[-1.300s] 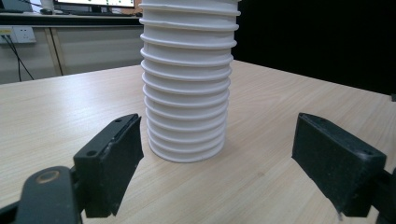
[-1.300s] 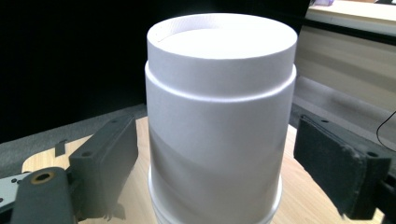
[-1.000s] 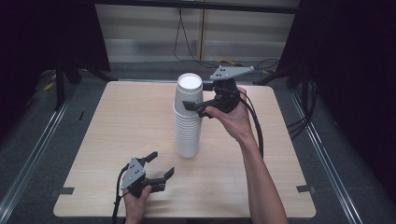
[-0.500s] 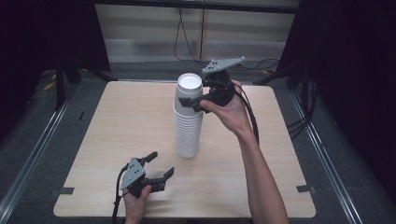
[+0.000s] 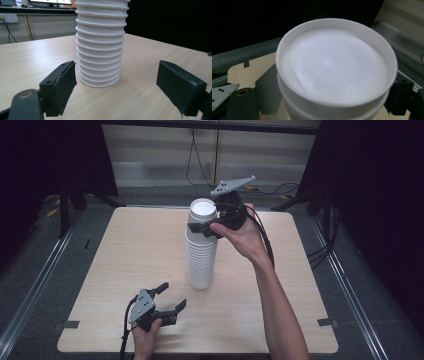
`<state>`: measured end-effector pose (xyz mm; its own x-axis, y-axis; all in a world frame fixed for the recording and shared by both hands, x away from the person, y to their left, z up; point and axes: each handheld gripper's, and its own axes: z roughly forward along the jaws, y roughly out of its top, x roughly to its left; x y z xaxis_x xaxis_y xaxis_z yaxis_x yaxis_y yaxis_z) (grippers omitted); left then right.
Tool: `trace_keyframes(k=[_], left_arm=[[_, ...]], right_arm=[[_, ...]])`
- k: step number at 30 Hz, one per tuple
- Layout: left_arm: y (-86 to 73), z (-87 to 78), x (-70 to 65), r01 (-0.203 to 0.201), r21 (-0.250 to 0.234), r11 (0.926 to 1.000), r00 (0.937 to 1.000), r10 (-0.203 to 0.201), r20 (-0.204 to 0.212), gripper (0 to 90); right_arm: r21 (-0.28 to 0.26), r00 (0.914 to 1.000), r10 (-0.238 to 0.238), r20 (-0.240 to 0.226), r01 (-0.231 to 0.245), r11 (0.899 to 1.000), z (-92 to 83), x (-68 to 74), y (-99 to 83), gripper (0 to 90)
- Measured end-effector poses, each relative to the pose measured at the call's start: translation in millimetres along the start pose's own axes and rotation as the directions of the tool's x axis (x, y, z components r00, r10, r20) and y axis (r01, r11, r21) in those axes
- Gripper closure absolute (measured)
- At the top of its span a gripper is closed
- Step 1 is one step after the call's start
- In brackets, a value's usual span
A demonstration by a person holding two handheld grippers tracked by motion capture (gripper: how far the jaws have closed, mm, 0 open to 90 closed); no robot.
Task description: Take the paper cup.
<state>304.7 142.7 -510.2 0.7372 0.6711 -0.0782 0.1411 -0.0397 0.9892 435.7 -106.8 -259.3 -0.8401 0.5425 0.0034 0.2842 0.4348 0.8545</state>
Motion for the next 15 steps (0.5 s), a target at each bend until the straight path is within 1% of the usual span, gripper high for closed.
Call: trace_keyframes(k=[2, 4, 10, 13, 15], left_arm=[[-0.1, 0.0, -0.3, 0.006, 0.0, 1.0, 1.0, -0.006, 0.0, 16.0], [-0.1, -0.2, 0.1, 0.001, 0.0, 1.0, 1.0, -0.001, 0.0, 16.0], [-0.1, -0.3, -0.1, 0.004, -0.003, 1.0, 1.0, -0.004, -0.003, 16.0], [-0.2, -0.2, -0.2, 0.005, -0.002, 1.0, 1.0, -0.005, 0.002, 16.0], [-0.1, -0.5, 0.1, 0.0, -0.002, 1.0, 1.0, 0.0, -0.004, 16.0]], right_arm=[[0.002, 1.0, 0.001, 0.001, -0.001, 1.0, -0.1, 0.3, 0.5, 18.9], [0.007, 1.0, -0.001, 0.0, 0.001, 1.0, -0.3, 0.0, 1.2, 19.1], [0.022, 1.0, -0.006, -0.002, 0.006, 1.0, -0.3, 0.0, 3.4, 19.3], [0.016, 1.0, -0.003, -0.001, 0.003, 1.0, -0.8, -0.1, 3.7, 19.5], [0.006, 1.0, 0.0, -0.001, 0.0, 1.0, -2.3, -0.1, 4.7, 19.5]])
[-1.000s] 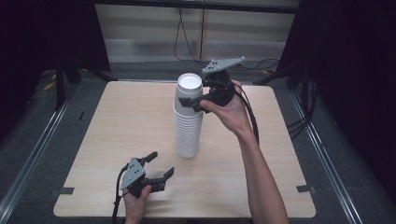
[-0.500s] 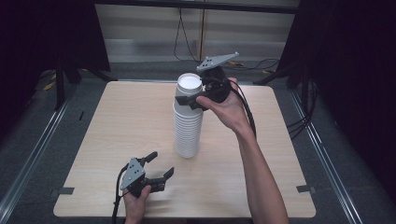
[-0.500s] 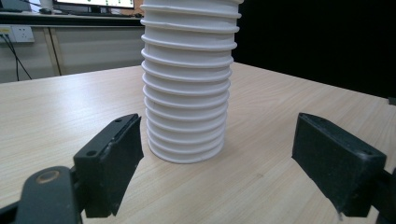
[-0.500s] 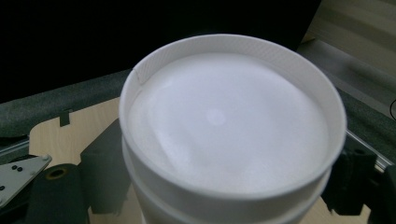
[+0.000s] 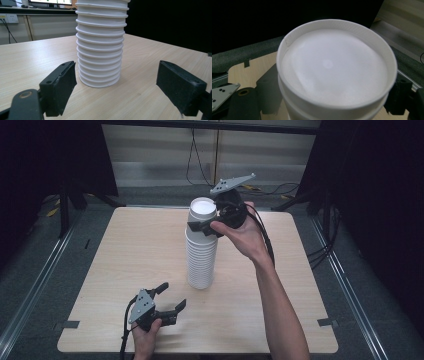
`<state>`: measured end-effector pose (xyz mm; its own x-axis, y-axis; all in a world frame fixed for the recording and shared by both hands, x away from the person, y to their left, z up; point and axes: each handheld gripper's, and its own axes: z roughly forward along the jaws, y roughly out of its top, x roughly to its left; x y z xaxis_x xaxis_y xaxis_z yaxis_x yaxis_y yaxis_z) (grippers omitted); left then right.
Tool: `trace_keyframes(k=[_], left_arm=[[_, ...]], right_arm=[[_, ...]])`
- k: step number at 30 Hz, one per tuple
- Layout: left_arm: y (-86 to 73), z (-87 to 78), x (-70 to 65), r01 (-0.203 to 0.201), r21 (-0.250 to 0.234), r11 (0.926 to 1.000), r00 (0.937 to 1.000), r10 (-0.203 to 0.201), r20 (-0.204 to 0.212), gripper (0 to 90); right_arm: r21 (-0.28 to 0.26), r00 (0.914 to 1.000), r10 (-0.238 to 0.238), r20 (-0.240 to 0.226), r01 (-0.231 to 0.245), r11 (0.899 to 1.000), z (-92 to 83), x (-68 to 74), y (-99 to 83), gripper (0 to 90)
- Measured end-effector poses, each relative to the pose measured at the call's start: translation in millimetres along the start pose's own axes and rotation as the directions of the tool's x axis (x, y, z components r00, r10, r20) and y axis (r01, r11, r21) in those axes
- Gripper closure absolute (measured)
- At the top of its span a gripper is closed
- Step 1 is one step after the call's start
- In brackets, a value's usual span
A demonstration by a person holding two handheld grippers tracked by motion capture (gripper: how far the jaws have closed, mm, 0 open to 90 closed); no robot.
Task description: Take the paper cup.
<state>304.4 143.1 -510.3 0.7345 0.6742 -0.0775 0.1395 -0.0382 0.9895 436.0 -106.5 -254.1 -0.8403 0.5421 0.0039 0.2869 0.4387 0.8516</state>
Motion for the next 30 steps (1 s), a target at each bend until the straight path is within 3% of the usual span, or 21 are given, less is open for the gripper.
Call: trace_keyframes(k=[11, 12, 16, 30], left_arm=[[0.3, 0.1, 0.9, -0.012, 0.001, 0.9999, 0.9999, 0.012, 0.006, 16.0], [-0.1, 0.4, -0.3, 0.007, 0.0, 1.0, 0.9999, -0.007, 0.01, 16.0], [0.0, 0.2, 0.0, 0.0, -0.001, 1.0, 1.0, 0.0, 0.004, 16.0], [0.0, 0.2, -0.3, 0.005, -0.001, 1.0, 1.0, -0.005, 0.004, 16.0]], right_arm=[[-0.058, 0.9999, 0.01, 0.011, -0.009, 0.998, -12.4, 0.6, 5.9, 19.8], [-0.063, 0.9999, 0.013, 0.006, -0.013, 0.998, -13.2, -0.1, 5.9, 19.9], [-0.079, 0.9998, 0.016, 0.008, -0.015, 0.997, -14.9, 0.1, 6.0, 19.9], [-0.194, 0.999, 0.032, 0.032, -0.025, 0.981, -31.3, 3.3, 6.5, 20.5]])
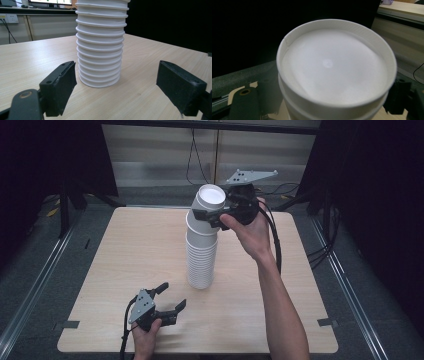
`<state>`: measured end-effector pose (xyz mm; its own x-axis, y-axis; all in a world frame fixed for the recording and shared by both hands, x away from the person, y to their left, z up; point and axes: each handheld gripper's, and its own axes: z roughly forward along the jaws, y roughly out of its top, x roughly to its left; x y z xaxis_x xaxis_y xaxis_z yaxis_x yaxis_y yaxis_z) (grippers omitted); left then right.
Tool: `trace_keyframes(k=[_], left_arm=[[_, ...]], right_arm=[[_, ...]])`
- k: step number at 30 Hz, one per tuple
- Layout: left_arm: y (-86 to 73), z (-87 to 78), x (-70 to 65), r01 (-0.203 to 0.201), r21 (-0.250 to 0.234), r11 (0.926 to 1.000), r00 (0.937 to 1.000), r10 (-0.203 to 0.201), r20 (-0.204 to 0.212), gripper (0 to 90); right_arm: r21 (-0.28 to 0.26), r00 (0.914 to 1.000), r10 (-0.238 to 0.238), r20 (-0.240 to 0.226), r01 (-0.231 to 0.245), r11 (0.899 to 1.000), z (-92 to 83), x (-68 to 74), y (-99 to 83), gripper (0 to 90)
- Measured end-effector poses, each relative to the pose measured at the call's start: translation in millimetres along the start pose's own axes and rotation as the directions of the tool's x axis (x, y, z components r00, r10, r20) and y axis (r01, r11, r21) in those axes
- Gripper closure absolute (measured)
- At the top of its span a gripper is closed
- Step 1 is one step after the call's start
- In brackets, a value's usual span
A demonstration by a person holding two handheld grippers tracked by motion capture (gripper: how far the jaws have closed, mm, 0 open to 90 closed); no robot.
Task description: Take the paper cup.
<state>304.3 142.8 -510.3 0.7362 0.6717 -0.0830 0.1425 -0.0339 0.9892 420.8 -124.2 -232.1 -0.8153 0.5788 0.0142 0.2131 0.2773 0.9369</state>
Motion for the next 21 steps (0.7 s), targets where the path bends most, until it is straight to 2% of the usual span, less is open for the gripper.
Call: trace_keyframes(k=[12, 21], left_arm=[[0.1, -0.1, 0.4, -0.007, 0.002, 1.0, 1.0, 0.007, 0.001, 16.0], [0.1, 0.0, 0.3, -0.004, 0.003, 1.0, 1.0, 0.004, 0.002, 16.0]], right_arm=[[-0.101, 0.9999, 0.011, -0.003, -0.012, 0.995, -10.2, 0.1, -2.5, 20.8], [-0.154, 0.9997, 0.022, -0.008, -0.023, 0.988, -17.7, -1.0, -4.8, 21.0]])
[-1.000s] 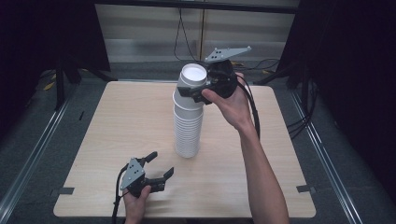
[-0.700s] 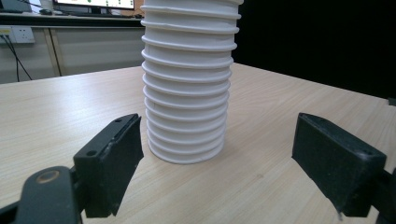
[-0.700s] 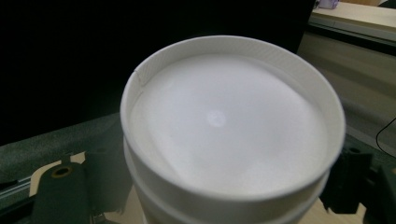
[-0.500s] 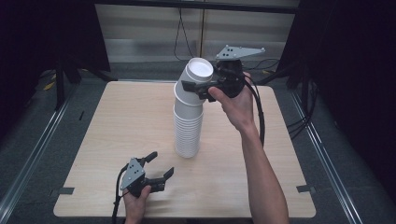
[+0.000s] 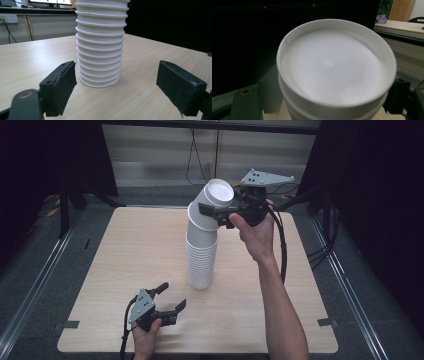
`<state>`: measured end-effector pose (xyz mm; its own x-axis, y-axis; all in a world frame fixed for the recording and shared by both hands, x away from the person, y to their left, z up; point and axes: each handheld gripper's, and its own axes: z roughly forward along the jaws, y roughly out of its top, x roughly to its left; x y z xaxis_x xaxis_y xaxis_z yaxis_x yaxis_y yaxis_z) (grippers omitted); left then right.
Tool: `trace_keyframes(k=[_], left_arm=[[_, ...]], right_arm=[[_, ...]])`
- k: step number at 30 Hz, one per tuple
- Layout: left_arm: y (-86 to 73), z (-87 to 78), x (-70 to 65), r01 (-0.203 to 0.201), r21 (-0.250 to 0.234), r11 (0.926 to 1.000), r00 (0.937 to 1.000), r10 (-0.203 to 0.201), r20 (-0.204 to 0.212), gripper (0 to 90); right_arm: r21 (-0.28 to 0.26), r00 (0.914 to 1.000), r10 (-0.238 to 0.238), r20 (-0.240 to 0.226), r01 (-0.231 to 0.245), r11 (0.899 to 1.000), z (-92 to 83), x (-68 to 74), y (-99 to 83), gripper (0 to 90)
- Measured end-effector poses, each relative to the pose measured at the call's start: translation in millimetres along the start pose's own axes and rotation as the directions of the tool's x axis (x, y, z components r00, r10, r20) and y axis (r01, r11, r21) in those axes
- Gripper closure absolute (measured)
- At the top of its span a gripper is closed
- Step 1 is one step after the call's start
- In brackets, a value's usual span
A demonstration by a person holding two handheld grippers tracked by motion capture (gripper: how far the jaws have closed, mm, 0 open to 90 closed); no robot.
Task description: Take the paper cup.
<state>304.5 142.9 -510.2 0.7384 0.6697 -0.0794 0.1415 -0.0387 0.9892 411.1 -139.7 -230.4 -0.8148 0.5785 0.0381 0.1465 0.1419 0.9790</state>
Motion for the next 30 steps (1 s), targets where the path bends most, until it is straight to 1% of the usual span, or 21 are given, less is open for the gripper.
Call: trace_keyframes(k=[2, 4, 7, 9, 11, 16, 30], left_arm=[[0.0, 0.1, 0.0, -0.001, 0.0, 1.0, 1.0, 0.001, 0.0, 16.1], [0.1, 0.2, 0.0, 0.0, 0.0, 1.0, 1.0, 0.0, 0.0, 16.0], [0.1, 0.1, 0.1, -0.001, 0.0, 1.0, 1.0, 0.001, 0.001, 16.0], [0.1, 0.1, 0.1, 0.0, 0.0, 1.0, 1.0, 0.0, 0.001, 16.0], [0.0, 0.2, 0.0, 0.001, 0.0, 1.0, 1.0, -0.001, 0.002, 16.0], [0.0, 0.2, 0.1, -0.001, 0.0, 1.0, 1.0, 0.001, 0.002, 16.0], [0.1, 0.3, 0.0, -0.004, 0.002, 1.0, 1.0, 0.004, 0.002, 16.0]], right_arm=[[-0.017, 1.0, -0.001, -0.003, 0.001, 1.0, -2.1, -0.6, -0.7, 21.1], [-0.016, 1.0, 0.007, 0.002, -0.007, 1.0, -3.4, -1.0, -0.9, 21.1], [-0.031, 0.9999, 0.014, -0.005, -0.014, 0.999, -5.4, -1.5, -1.4, 21.1], [-0.039, 0.9999, 0.014, -0.001, -0.014, 0.999, -7.0, -1.3, -2.0, 21.1], [-0.052, 0.9997, 0.024, -0.008, -0.024, 0.998, -8.9, -1.7, -3.2, 21.1], [-0.075, 0.9993, 0.038, -0.006, -0.038, 0.996, -14.4, -3.2, -5.6, 21.2], [-0.116, 0.9988, 0.049, 0.001, -0.049, 0.992, -33.6, -5.8, -10.7, 21.3]])
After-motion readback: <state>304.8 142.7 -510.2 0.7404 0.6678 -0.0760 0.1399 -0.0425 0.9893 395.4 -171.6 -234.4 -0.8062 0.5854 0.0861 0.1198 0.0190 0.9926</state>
